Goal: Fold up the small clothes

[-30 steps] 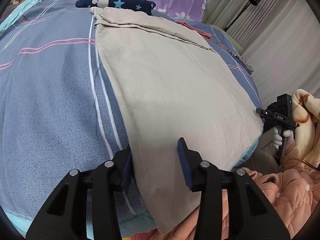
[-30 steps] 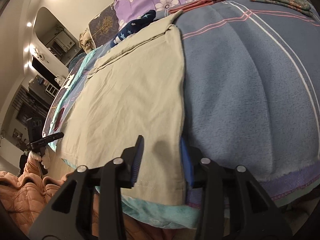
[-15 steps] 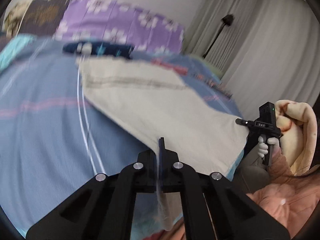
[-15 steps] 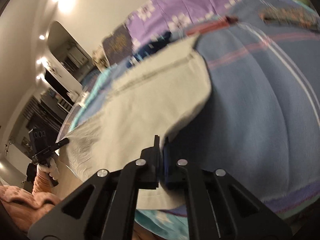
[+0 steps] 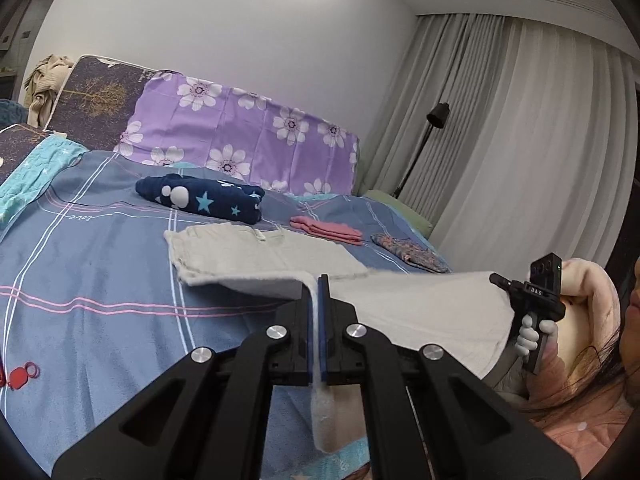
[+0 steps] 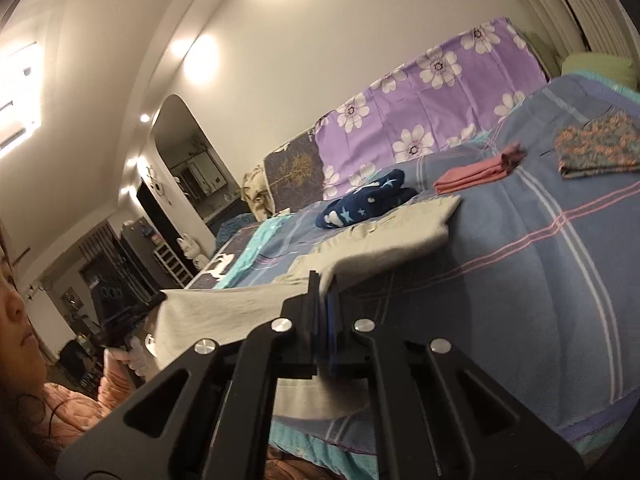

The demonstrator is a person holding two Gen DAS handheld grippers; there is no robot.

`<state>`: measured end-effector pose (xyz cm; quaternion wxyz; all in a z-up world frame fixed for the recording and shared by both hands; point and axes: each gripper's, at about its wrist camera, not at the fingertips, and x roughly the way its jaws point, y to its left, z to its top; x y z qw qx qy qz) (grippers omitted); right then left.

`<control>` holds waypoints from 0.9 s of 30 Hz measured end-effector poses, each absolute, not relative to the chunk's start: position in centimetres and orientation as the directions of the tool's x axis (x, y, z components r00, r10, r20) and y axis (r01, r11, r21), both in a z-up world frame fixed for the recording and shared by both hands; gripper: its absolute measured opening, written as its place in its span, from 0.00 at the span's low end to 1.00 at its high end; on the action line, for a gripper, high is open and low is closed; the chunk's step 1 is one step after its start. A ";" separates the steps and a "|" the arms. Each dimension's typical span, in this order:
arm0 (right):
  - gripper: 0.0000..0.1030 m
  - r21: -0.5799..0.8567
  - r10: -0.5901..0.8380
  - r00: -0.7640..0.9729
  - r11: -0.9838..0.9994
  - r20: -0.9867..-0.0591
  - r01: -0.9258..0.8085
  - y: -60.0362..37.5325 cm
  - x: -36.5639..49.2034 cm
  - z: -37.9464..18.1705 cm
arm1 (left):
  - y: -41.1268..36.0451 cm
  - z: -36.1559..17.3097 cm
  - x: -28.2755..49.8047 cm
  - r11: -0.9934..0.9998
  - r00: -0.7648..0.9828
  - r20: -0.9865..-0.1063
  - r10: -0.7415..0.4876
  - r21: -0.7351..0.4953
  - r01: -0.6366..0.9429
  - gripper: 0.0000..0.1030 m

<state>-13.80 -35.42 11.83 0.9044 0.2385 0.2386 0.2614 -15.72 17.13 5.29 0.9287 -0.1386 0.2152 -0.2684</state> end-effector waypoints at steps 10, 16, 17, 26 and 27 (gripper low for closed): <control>0.03 0.583 0.568 0.748 0.753 -0.344 -0.304 -35.3 -7.1 10.2 | 16.8 4.8 -7.8 0.830 0.759 -0.366 -0.539 -0.387 0.402 0.01; 0.03 0.577 0.541 0.766 0.767 -0.348 -0.279 -34.5 0.2 10.9 | 16.9 4.5 -0.6 0.835 0.758 -0.389 -0.523 -0.412 0.364 0.01; 0.03 0.575 0.535 0.765 0.772 -0.358 -0.271 -34.3 2.1 10.9 | 16.9 4.4 0.3 0.839 0.758 -0.398 -0.516 -0.413 0.355 0.01; 0.04 0.567 0.450 0.749 0.815 -0.486 -0.121 -34.2 15.1 6.4 | 18.1 -0.2 13.2 0.867 0.720 -0.529 -0.449 -0.455 0.206 0.01; 0.04 0.562 0.441 0.735 0.821 -0.515 -0.100 -34.1 16.8 5.0 | 18.1 -1.1 14.7 0.871 0.709 -0.549 -0.443 -0.452 0.194 0.01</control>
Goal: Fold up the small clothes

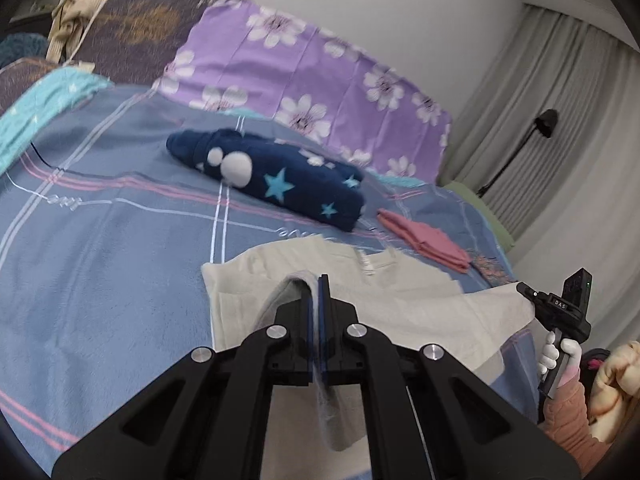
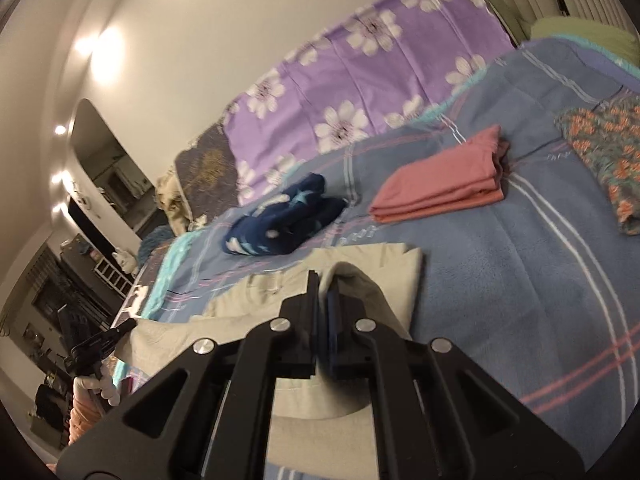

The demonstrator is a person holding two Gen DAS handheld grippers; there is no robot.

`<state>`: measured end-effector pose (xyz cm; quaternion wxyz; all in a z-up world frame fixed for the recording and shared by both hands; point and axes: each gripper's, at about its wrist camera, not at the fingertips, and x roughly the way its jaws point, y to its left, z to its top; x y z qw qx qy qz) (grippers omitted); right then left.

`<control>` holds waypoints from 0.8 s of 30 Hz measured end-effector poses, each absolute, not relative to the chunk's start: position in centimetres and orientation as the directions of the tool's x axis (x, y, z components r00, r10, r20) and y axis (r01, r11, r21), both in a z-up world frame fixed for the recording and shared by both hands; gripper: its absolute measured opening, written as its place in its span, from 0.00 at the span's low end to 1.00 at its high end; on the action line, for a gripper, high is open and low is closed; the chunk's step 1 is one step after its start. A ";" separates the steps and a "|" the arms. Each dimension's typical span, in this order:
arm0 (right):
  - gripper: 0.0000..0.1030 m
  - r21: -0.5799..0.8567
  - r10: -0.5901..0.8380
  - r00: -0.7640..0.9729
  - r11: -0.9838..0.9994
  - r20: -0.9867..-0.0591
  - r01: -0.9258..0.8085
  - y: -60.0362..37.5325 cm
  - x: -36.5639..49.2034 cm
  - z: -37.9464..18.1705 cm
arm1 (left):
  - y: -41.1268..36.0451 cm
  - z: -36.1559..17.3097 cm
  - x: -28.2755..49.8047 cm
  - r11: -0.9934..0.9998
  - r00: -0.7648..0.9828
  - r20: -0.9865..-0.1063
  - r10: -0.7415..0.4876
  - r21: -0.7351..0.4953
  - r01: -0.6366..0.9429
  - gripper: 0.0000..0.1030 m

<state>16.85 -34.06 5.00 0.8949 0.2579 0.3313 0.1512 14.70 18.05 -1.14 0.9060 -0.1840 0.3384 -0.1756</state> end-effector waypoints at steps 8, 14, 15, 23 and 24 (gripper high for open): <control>0.06 0.567 0.426 0.620 0.823 -0.659 0.037 -34.1 22.1 -5.1 | 18.7 -10.2 21.3 0.867 0.605 -0.663 -0.442 -0.489 0.098 0.02; 0.14 0.560 0.435 0.625 0.829 -0.648 0.003 -34.1 21.1 -4.6 | 18.8 -9.7 20.4 0.865 0.606 -0.656 -0.451 -0.488 0.116 0.12; 0.16 0.555 0.437 0.621 0.832 -0.651 -0.003 -34.0 20.8 -4.3 | 18.7 -9.5 20.1 0.866 0.604 -0.657 -0.452 -0.486 0.120 0.18; 0.13 0.494 0.425 0.608 0.867 -0.671 -0.061 -33.6 17.5 -2.9 | 17.5 -8.3 15.3 0.898 0.555 -0.712 -0.430 -0.400 0.183 0.12; 0.10 0.472 0.415 0.610 0.878 -0.675 -0.076 -33.3 17.3 -2.6 | 17.3 -8.3 15.2 0.899 0.545 -0.719 -0.431 -0.393 0.191 0.02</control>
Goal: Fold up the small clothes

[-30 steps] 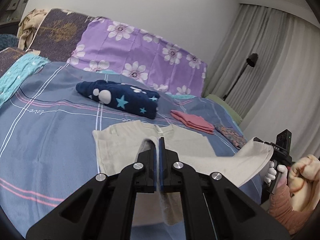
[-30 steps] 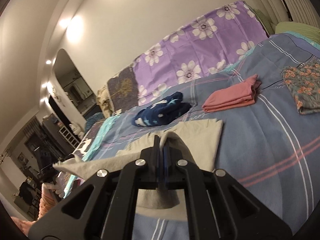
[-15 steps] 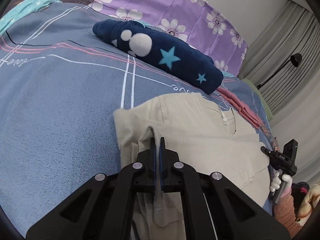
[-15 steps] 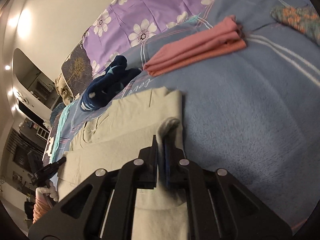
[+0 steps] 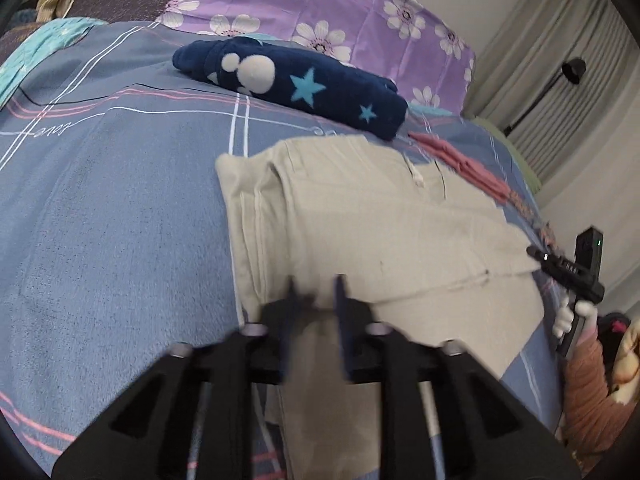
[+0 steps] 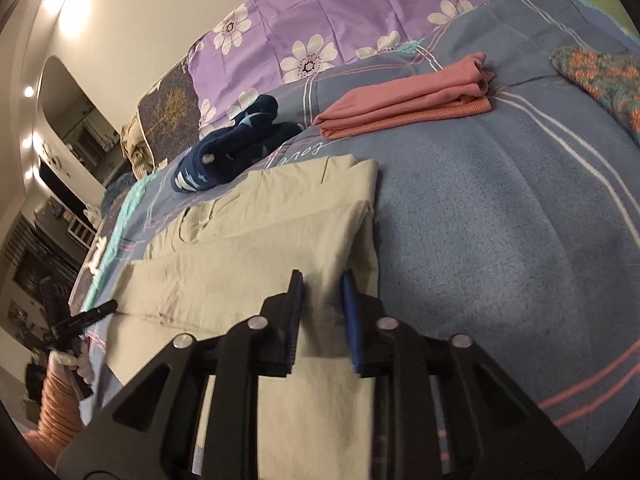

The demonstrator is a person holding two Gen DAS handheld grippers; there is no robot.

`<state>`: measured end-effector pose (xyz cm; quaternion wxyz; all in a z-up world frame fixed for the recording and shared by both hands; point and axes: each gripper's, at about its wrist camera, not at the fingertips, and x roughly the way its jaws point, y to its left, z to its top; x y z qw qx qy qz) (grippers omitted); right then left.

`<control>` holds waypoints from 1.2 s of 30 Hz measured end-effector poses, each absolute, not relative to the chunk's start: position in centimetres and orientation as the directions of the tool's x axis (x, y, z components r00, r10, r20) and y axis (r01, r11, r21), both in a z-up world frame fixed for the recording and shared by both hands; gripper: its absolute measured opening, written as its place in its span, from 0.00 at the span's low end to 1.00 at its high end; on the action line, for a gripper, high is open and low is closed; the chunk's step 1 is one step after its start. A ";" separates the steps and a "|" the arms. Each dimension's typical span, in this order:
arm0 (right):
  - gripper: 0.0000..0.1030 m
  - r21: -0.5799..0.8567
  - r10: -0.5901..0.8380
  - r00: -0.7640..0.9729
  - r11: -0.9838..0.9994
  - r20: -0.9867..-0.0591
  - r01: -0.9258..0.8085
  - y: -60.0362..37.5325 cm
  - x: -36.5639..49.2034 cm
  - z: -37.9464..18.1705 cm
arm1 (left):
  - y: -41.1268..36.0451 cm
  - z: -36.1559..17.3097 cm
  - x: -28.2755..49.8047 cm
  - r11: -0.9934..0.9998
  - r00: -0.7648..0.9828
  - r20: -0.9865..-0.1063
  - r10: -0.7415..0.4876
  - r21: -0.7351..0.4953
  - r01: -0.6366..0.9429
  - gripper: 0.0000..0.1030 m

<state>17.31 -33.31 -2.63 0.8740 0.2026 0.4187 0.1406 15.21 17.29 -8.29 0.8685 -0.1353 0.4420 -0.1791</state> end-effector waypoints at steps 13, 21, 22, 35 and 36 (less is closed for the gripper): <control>0.27 0.505 0.344 0.664 0.861 -0.664 0.058 -33.9 27.6 1.0 | 20.0 -5.3 26.1 0.826 0.670 -0.636 -0.383 -0.561 -0.061 0.03; 0.37 0.517 0.338 0.640 0.849 -0.690 0.109 -36.4 27.3 -2.4 | 20.2 -6.7 27.4 0.883 0.644 -0.688 -0.335 -0.468 -0.042 0.50; 0.38 0.513 0.340 0.635 0.852 -0.693 0.104 -36.5 27.3 -2.6 | 20.3 -7.1 27.5 0.884 0.628 -0.698 -0.345 -0.467 -0.034 0.53; 0.04 0.412 0.321 0.609 0.911 -0.726 0.011 -33.3 29.9 -2.6 | 17.1 -6.9 27.9 0.922 0.618 -0.701 -0.356 -0.371 0.110 0.03; 0.04 0.422 0.334 0.638 0.906 -0.693 -0.016 -33.3 29.3 -1.7 | 17.0 -6.1 27.1 0.922 0.634 -0.684 -0.360 -0.366 0.129 0.03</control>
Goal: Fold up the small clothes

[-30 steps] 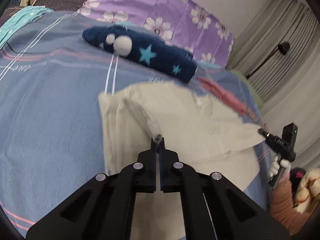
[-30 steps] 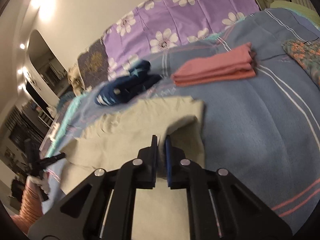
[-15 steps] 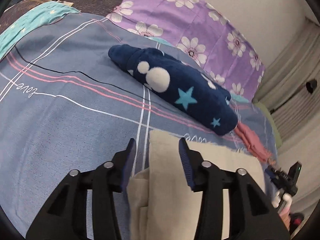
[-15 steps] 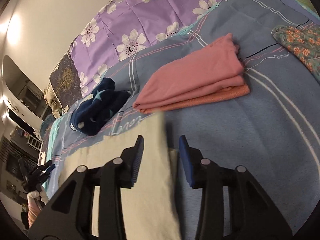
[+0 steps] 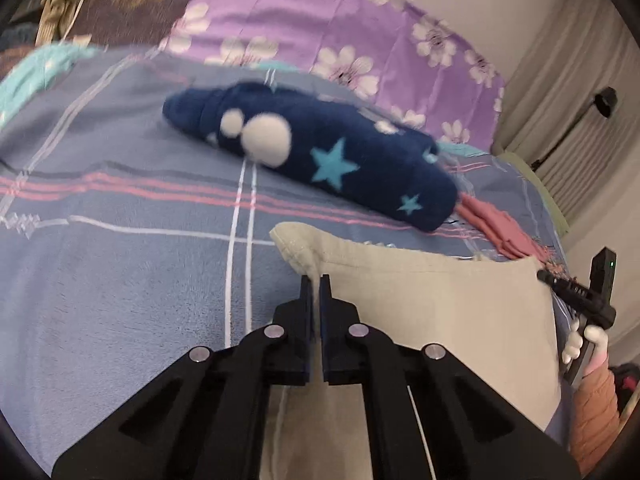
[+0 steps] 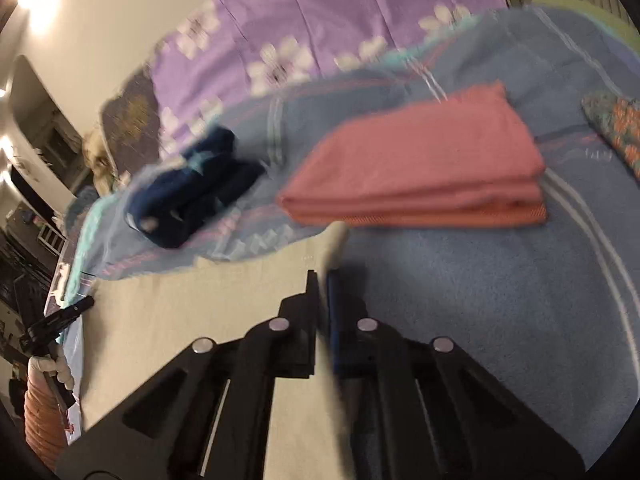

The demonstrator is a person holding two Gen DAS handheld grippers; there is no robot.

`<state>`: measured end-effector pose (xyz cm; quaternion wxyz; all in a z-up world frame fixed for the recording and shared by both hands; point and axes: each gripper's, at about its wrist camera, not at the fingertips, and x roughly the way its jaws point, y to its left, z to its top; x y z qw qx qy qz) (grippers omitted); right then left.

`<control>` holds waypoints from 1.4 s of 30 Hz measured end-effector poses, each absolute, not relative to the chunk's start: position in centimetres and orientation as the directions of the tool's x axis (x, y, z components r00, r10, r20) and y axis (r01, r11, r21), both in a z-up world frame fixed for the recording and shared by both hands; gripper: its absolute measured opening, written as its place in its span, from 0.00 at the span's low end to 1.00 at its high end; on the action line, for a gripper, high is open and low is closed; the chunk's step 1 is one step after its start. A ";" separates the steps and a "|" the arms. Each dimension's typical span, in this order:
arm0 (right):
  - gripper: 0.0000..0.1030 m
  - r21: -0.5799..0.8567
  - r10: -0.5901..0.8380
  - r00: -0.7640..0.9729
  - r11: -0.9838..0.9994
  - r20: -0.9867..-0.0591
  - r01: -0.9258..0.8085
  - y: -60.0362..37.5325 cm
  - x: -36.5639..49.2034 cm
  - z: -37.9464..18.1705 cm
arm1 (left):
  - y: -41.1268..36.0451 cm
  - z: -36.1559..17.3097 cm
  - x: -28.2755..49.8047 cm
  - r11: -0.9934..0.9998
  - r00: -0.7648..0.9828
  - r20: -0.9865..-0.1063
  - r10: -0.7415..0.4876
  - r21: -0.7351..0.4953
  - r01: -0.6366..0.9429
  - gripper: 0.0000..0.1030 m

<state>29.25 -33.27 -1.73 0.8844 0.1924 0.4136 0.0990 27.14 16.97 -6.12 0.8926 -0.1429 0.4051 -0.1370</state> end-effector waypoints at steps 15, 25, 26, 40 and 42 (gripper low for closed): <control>0.08 0.414 0.295 0.628 0.909 -0.720 0.048 -33.3 30.0 -3.8 | 17.6 -9.6 27.6 0.975 0.590 -0.779 -0.212 -0.209 0.073 0.18; 0.53 0.435 0.358 0.579 0.900 -0.733 -0.006 -33.6 30.9 -2.1 | 18.2 -9.3 28.7 0.958 0.572 -0.781 -0.248 -0.284 0.028 0.43; 0.53 0.437 0.369 0.555 0.900 -0.746 -0.011 -33.0 31.5 -2.5 | 18.3 -9.5 29.2 0.955 0.569 -0.783 -0.252 -0.295 0.018 0.42; 0.14 0.301 0.217 0.601 0.953 -0.769 0.043 -32.1 30.3 -4.0 | 15.9 -9.4 29.1 0.994 0.615 -0.781 -0.111 -0.073 0.086 0.20; 0.30 0.326 0.213 0.651 0.944 -0.728 0.056 -32.9 28.3 -2.9 | 16.4 -8.8 28.1 0.996 0.627 -0.773 -0.094 -0.069 0.064 0.30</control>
